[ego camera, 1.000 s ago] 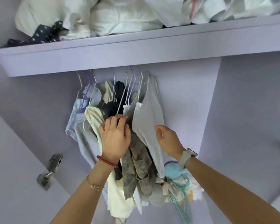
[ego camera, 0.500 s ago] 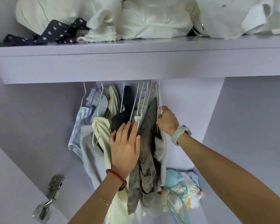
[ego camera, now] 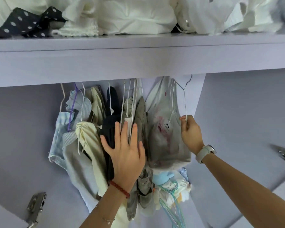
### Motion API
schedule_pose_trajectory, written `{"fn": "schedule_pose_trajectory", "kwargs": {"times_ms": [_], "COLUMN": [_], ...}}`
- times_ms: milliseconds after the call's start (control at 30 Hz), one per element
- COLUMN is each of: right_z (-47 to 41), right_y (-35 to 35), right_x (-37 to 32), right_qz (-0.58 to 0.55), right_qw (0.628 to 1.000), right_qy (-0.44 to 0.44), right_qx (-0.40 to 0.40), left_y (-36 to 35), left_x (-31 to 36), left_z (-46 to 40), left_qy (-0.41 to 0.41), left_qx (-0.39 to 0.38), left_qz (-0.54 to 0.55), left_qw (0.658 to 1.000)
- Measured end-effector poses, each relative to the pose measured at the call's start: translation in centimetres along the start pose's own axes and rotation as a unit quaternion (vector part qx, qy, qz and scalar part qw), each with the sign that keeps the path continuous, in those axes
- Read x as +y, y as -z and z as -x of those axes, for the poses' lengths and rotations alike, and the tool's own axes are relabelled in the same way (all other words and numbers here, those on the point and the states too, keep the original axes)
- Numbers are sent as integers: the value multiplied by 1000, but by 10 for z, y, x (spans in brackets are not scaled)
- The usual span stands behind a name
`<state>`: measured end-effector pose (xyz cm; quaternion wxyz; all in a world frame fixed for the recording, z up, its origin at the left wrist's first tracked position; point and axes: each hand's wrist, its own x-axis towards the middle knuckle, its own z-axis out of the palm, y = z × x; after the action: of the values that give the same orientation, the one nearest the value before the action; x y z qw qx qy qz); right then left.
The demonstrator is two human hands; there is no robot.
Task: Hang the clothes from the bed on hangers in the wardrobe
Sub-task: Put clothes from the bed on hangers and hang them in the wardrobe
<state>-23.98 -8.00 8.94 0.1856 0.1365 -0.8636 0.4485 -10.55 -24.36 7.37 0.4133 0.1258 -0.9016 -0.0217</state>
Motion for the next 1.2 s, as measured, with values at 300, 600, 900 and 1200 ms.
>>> {"fn": "schedule_pose_trajectory", "kwargs": {"times_ms": [300,600,900,1200], "right_z": [98,276,439,603], "right_y": [68,198,338,408], "right_x": [80,101,109,98], "right_qz": [149,307,449,461], "right_qw": [974,946,852,766], "right_qy": [-166,-96,-182,-338], "right_qx": [-38,-33,198,293], "left_y": [-23,-52,27,135], "left_x": [67,171,309,455], "left_z": [37,119,217,317], "left_qy": [-150,-281,-390,-486], "left_qx": [-92,-260,-431,-396], "left_qz": [221,338,552,567], "left_qw": [959,860,598,534]}}
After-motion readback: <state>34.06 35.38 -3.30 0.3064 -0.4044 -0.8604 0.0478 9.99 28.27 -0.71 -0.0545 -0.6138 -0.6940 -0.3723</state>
